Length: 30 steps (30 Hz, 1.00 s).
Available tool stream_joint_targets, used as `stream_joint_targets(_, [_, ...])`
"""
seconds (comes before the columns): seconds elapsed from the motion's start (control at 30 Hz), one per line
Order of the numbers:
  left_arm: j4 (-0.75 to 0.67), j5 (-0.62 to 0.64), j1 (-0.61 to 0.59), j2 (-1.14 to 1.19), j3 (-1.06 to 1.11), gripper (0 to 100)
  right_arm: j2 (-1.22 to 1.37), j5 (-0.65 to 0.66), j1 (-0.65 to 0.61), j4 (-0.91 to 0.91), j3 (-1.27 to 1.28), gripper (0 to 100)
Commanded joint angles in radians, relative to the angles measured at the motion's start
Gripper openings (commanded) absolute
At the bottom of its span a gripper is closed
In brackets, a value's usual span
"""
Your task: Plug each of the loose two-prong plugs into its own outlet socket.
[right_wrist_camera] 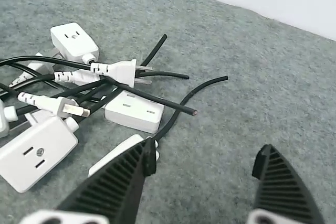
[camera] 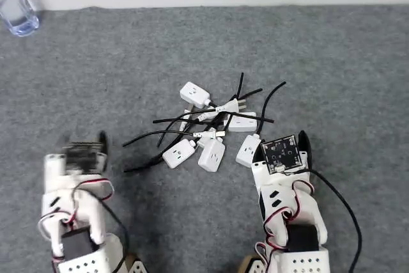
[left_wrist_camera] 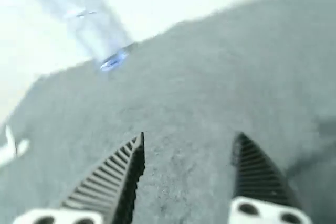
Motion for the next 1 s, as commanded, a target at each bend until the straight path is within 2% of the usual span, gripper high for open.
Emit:
stream_joint_targets(0.0, [0.087, 0.299, -0.048, -0.015, -0.156, 22, 0.002, 0.005, 0.001, 0.001, 0.014, 30.7])
stream_joint_targets(0.1, [0.149, 0.364, 0.003, -0.012, -0.228, 22, 0.002, 0.008, 0.001, 0.002, 0.014, 30.7])
stream_joint_targets(0.2, [0.114, 0.356, 0.095, -0.009, -0.222, 21, 0.002, 0.009, 0.001, 0.004, 0.014, 30.7])
stream_joint_targets(0.27, [0.091, 0.311, 0.144, -0.008, -0.228, 21, 0.002, 0.009, 0.001, 0.007, 0.014, 30.7])
stream_joint_targets(0.4, [0.178, 0.235, 0.229, 0.081, -0.355, 21, 0.002, 0.009, 0.002, 0.008, 0.014, 30.7])
stream_joint_targets(0.6, [0.253, 0.219, 0.238, 0.591, -0.756, 21, 0.002, 0.008, 0.002, 0.01, 0.014, 30.7])
stream_joint_targets(0.73, [0.4, 0.219, 0.261, 1.0, -1.017, 21, 0.002, 0.009, 0.002, 0.012, 0.014, 30.7])
stream_joint_targets(0.87, [0.535, 0.21, 0.278, 1.312, -1.155, 21, -0.005, 0.008, 0.002, 0.035, 0.014, 30.7])
stream_joint_targets(0.97, [0.557, 0.176, 0.272, 1.455, -1.179, 21, -0.004, 0.011, -0.002, 0.093, -0.017, 30.7])
